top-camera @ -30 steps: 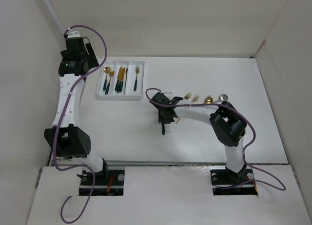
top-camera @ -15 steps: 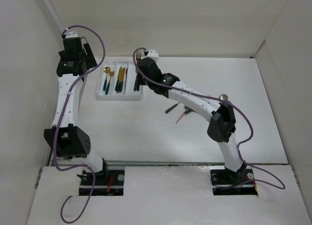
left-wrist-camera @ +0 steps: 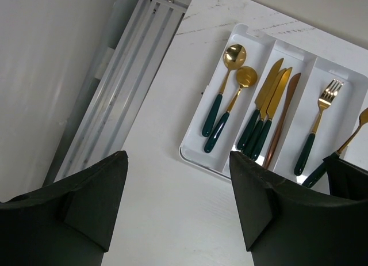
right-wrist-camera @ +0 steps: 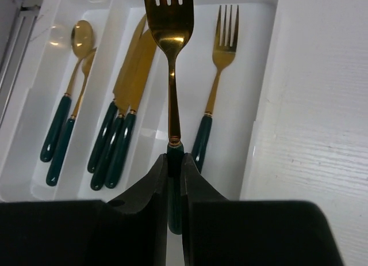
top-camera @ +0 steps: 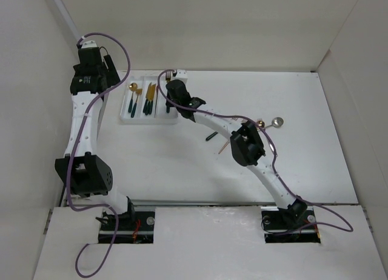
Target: Sort the eating utensils into containers
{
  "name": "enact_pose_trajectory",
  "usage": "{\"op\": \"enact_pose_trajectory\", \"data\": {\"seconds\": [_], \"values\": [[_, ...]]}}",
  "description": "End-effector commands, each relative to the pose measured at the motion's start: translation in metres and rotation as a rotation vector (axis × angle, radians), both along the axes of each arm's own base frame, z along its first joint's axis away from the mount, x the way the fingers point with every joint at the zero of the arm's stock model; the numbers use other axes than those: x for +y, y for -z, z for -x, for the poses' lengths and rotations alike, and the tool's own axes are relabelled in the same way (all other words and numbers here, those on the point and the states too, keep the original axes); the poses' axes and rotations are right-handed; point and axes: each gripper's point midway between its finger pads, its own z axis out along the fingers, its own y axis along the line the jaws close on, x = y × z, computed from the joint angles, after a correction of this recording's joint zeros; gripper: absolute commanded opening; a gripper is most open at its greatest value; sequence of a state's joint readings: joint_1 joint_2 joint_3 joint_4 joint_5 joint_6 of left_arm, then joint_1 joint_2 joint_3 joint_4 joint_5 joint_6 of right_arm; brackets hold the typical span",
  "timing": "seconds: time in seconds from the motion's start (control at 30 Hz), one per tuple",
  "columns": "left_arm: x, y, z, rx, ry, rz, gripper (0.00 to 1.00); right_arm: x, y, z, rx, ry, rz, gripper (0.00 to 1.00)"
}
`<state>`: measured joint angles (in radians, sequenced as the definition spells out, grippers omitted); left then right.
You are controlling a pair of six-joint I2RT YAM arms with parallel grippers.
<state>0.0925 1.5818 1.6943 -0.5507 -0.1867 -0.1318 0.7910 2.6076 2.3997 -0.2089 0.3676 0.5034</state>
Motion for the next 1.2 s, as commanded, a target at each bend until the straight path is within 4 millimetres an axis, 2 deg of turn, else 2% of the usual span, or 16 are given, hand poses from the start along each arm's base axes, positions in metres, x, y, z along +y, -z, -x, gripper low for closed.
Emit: {"op": "enact_pose_trajectory", "data": {"seconds": [0.0, 0.1, 0.27, 0.5, 0.63, 0.73, 0.77, 0.83, 0.87, 0.9, 0.93, 0.97, 1.0, 1.03, 1.07, 1.17], "values": [[0.006, -0.001, -0.002, -0.011, -0.002, 0.006, 0.69, 0.014, -0.066, -0.008, -0.119, -0.029, -0.126, 0.00], [0.010, 0.003, -0.003, -0.003, -0.004, 0.012, 0.69, 0.011, -0.051, -0.007, -0.099, -0.021, -0.102, 0.02], [0.012, 0.008, -0.002, 0.005, -0.006, 0.019, 0.69, 0.018, -0.035, -0.001, -0.066, -0.068, -0.095, 0.40], [0.011, 0.008, -0.002, 0.005, 0.003, 0.025, 0.69, 0.005, -0.035, -0.007, -0.064, -0.027, -0.089, 0.55], [0.007, 0.012, -0.002, 0.013, 0.021, 0.038, 0.69, -0.007, -0.069, -0.003, -0.097, 0.006, -0.104, 0.55], [-0.006, 0.011, -0.004, 0.001, 0.092, 0.070, 0.69, -0.030, -0.115, 0.004, -0.141, 0.068, -0.118, 0.59], [-0.012, 0.011, -0.005, 0.002, 0.131, 0.079, 0.69, -0.047, -0.156, 0.009, -0.181, 0.093, -0.153, 0.60], [-0.035, 0.010, -0.007, -0.005, 0.256, 0.136, 0.69, -0.077, -0.163, 0.013, -0.175, 0.134, -0.134, 0.67], [-0.050, 0.010, -0.007, -0.007, 0.304, 0.154, 0.69, -0.098, -0.205, 0.024, -0.215, 0.147, -0.173, 0.69], [-0.064, 0.008, -0.007, 0.000, 0.369, 0.132, 0.69, -0.114, -0.212, 0.028, -0.217, 0.163, -0.173, 0.71], [-0.096, 0.009, -0.007, 0.014, 0.457, 0.124, 0.69, -0.142, -0.217, 0.025, -0.218, 0.195, -0.169, 0.75], [-0.114, 0.009, -0.007, 0.029, 0.509, 0.111, 0.69, -0.163, -0.192, 0.029, -0.173, 0.210, -0.126, 0.77], [-0.131, 0.010, -0.009, 0.033, 0.551, 0.086, 0.69, -0.189, -0.220, 0.041, -0.200, 0.224, -0.164, 0.79], [-0.168, 0.019, -0.006, 0.067, 0.644, 0.045, 0.69, -0.206, -0.216, 0.046, -0.178, 0.215, -0.157, 0.81], [-0.186, 0.025, -0.004, 0.083, 0.689, 0.026, 0.69, -0.245, -0.187, 0.043, -0.121, 0.272, -0.122, 0.83], [-0.264, 0.053, 0.011, 0.154, 0.893, -0.022, 0.69, -0.323, -0.185, 0.064, -0.067, 0.373, -0.104, 0.86]]}}
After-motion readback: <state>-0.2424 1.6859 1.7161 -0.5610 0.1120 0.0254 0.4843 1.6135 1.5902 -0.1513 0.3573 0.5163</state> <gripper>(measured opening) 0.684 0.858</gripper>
